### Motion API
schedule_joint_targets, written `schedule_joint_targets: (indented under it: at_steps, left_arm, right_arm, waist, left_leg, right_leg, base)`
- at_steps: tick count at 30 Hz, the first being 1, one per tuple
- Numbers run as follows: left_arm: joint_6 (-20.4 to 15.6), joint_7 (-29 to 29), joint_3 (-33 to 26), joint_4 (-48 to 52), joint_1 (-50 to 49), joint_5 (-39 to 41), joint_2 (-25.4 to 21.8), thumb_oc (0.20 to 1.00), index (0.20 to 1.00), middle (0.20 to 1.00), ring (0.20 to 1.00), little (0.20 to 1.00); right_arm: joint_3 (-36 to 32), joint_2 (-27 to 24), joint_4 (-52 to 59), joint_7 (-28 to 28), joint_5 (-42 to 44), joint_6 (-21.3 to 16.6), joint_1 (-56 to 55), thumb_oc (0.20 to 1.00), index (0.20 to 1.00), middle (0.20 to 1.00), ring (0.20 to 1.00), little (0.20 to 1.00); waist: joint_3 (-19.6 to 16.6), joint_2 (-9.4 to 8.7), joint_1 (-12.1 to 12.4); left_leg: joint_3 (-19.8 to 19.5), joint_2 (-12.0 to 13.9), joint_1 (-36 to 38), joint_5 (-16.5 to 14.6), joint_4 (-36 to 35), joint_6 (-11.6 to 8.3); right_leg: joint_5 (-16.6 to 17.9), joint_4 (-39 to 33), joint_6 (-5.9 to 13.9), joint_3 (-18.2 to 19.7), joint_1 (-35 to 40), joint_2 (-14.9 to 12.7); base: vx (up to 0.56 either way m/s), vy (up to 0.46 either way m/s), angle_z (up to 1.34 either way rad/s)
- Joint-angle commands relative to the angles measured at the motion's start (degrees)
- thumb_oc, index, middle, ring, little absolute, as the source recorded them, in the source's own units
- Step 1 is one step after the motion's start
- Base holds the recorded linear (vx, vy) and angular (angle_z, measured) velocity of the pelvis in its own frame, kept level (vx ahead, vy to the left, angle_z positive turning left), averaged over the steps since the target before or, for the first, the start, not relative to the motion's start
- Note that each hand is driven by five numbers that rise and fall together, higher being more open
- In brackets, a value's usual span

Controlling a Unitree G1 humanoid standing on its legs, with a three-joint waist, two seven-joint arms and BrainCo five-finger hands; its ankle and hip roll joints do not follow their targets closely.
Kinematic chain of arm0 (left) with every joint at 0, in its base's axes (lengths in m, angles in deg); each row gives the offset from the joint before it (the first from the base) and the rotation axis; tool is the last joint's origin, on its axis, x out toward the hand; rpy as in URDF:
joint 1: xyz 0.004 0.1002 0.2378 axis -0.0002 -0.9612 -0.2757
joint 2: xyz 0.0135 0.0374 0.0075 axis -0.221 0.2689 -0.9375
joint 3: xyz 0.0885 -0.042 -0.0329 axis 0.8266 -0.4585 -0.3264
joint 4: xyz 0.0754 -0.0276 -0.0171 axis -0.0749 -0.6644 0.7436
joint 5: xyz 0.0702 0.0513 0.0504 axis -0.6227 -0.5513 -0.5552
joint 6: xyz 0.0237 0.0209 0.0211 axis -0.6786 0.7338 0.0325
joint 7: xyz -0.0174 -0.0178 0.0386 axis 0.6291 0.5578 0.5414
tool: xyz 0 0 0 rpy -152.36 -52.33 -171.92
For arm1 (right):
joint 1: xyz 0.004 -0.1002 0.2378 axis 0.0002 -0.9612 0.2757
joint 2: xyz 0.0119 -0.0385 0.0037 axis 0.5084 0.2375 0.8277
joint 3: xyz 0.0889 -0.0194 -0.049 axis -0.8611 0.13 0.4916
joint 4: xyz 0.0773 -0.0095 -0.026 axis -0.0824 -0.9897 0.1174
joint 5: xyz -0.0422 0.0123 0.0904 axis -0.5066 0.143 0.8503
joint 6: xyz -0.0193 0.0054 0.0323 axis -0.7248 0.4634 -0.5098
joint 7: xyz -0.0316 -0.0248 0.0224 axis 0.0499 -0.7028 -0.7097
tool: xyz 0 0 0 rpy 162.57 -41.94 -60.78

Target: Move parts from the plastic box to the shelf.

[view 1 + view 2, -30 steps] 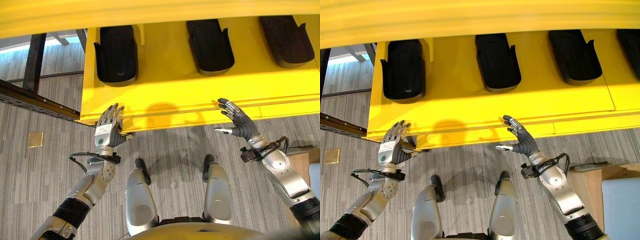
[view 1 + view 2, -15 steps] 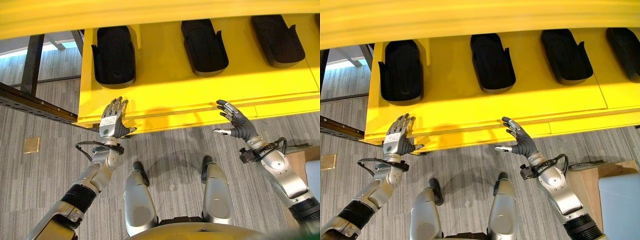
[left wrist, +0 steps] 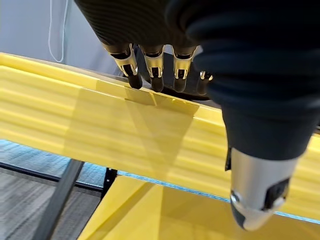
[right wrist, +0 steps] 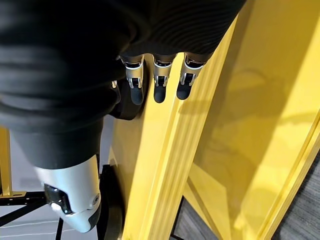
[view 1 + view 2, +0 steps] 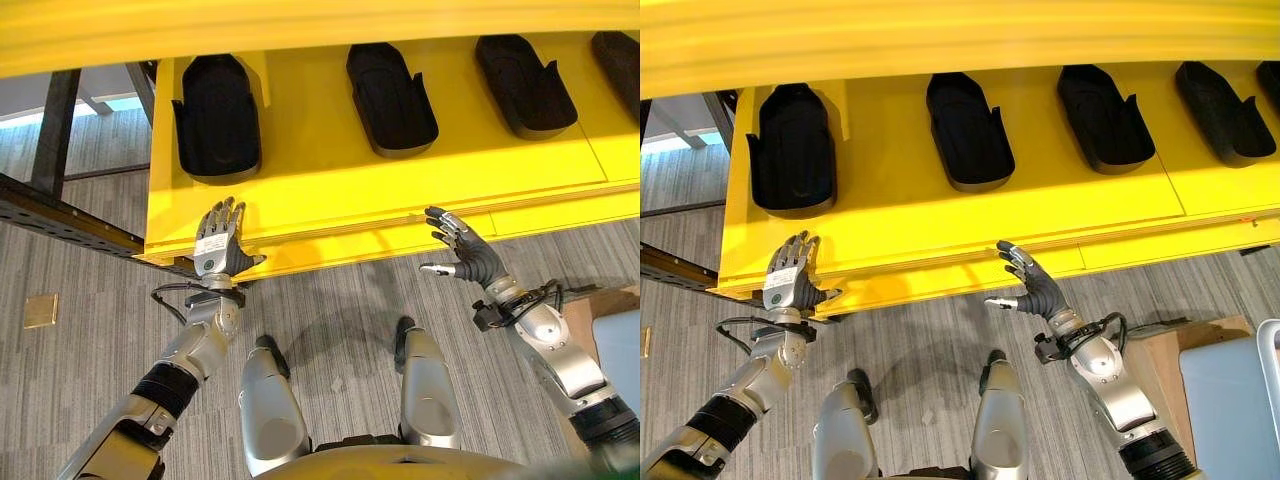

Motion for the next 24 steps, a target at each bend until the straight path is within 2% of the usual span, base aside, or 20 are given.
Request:
schedule_joint_targets:
  at_steps: [1,14,24]
  left_arm:
    - [1.0,-2.4,-0.2,-2.3,0.9,-0.4,0.2,1.0,1.0,1.0,1.0,1.0]
    - [2.4,-3.9,0.0,-6.1,4.5,-1.7,1.2,1.0,1.0,1.0,1.0,1.0]
    - [3.1,-1.7,0.2,-6.7,5.8,-3.6,0.8,1.0,1.0,1.0,1.0,1.0]
  right_arm:
    - [-0.6,1.3,1.1,0.3,-1.4,-2.1,2.3,1.0,1.0,1.0,1.0,1.0]
    - [-0.5,0.9,0.3,2.7,-1.3,-0.8,2.8,1.0,1.0,1.0,1.0,1.0]
    - [-0.5,0.3,0.3,4.3,-1.5,0.0,2.7,1.0,1.0,1.0,1.0,1.0]
  waist:
    - [-1.4,0.12,-0.3]
    - [-1.8,0.17,-1.4]
    - [-1.9,0.4,-2.1]
  left_leg:
    - [3.7,-2.4,2.2,-4.3,1.3,4.28]
    - [3.9,-2.3,2.0,-4.7,2.6,4.43]
    - [4.2,-2.5,2.2,-4.8,2.8,4.57]
  right_leg:
    - [-2.2,2.7,-0.8,-0.8,1.1,2.6]
    - [-2.7,4.2,-1.04,-0.1,0.5,2.8]
    - [-3.0,4.7,-1.21,0.2,0.3,2.7]
  base:
    - [0.04,0.012,-0.03]
    - [0.02,0.011,-0.02]
    - [0.0,0.005,-0.01]
